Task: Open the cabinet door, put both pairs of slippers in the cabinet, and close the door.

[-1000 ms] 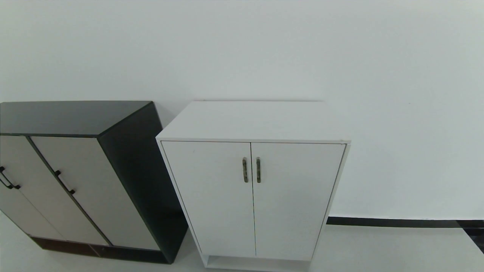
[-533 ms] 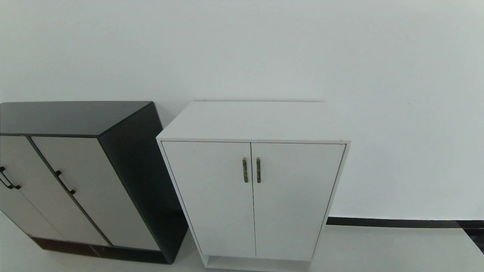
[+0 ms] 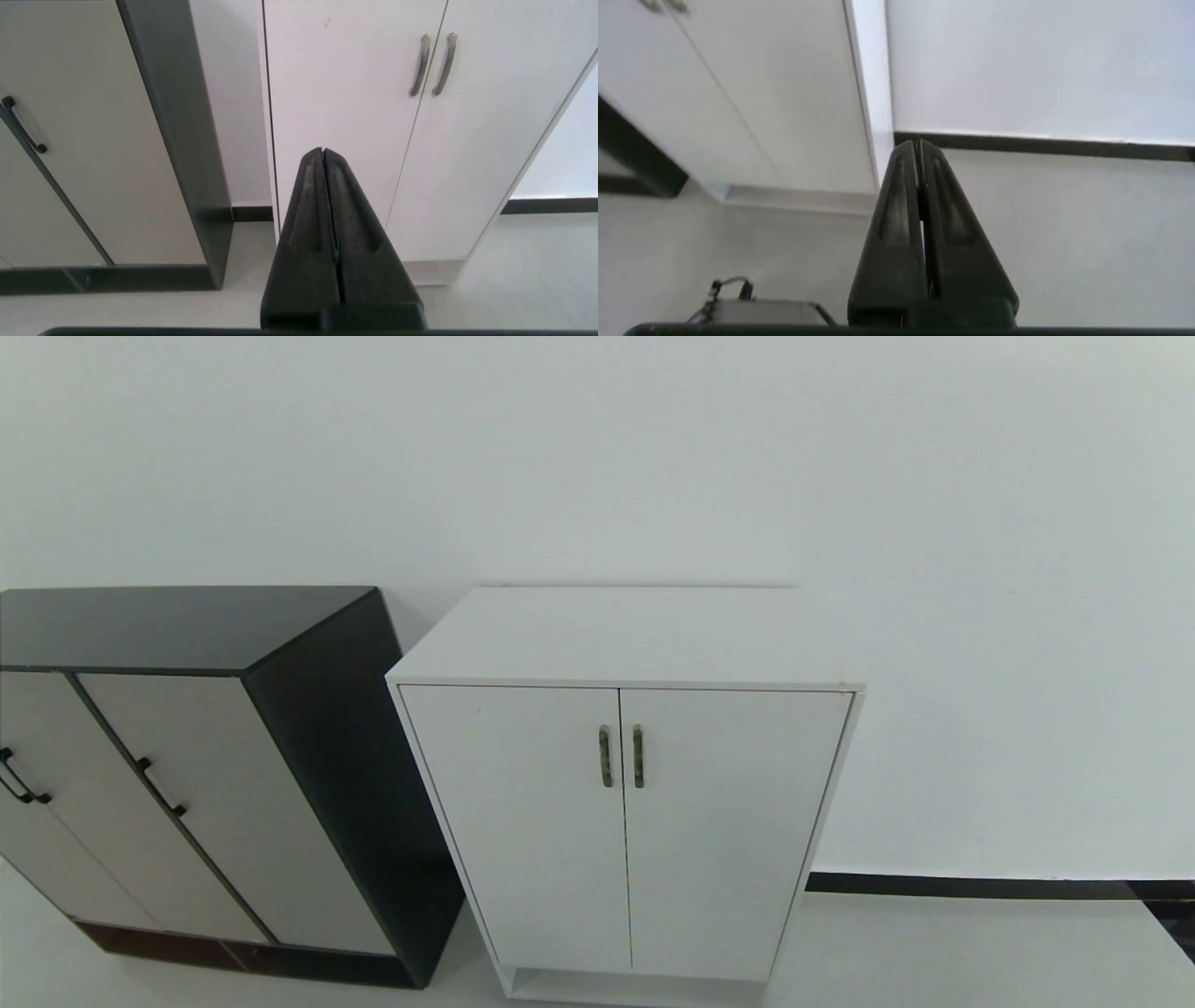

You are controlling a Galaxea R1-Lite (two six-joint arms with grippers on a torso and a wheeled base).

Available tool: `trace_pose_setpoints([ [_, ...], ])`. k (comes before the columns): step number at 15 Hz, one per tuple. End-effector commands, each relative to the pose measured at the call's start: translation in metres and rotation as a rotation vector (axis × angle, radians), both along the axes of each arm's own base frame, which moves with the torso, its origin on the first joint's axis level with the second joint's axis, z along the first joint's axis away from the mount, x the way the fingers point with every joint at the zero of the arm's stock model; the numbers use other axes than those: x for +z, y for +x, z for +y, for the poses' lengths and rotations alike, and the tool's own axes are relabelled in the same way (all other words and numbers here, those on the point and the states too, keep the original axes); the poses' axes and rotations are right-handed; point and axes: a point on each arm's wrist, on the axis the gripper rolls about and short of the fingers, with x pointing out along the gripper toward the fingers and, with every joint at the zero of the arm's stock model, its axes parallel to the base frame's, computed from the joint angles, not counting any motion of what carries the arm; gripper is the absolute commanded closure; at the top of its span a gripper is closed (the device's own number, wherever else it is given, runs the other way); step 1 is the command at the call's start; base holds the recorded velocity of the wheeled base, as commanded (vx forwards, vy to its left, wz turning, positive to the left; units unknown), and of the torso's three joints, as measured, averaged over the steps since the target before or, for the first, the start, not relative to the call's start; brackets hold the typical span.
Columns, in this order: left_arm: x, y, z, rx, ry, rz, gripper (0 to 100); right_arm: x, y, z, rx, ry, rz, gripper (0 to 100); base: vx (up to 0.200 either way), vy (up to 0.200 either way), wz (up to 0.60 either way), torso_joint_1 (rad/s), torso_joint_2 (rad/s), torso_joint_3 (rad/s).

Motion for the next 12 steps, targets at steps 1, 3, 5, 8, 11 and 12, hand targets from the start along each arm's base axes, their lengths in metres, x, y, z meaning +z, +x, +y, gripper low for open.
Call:
trace_pose_setpoints([
  [1,0.000,0.000,0.000,0.000,0.000,0.000,100,-0.001,-0.006,0.000,-0.033,0.000,-0.077,100,0.000,0.000,0.00,0.000,0.00,0.000],
  [3,0.000,0.000,0.000,0.000,0.001,0.000,100,-0.001,-0.010,0.000,-0.045,-0.001,-0.134,100,0.000,0.000,0.00,0.000,0.00,0.000],
  [5,0.000,0.000,0.000,0.000,0.001,0.000,100,-0.002,-0.015,0.001,-0.040,-0.001,-0.195,100,0.000,0.000,0.00,0.000,0.00,0.000],
  [8,0.000,0.000,0.000,0.000,0.000,0.000,100,-0.003,-0.019,0.000,-0.022,0.001,-0.240,100,0.000,0.000,0.00,0.000,0.00,0.000],
  [11,0.000,0.000,0.000,0.000,0.001,0.000,100,-0.003,-0.019,0.000,-0.023,-0.004,-0.240,100,0.000,0.000,0.00,0.000,0.00,0.000],
  [12,0.000,0.000,0.000,0.000,0.001,0.000,100,-0.003,-0.019,0.000,-0.023,0.010,-0.241,100,0.000,0.000,0.00,0.000,0.00,0.000],
])
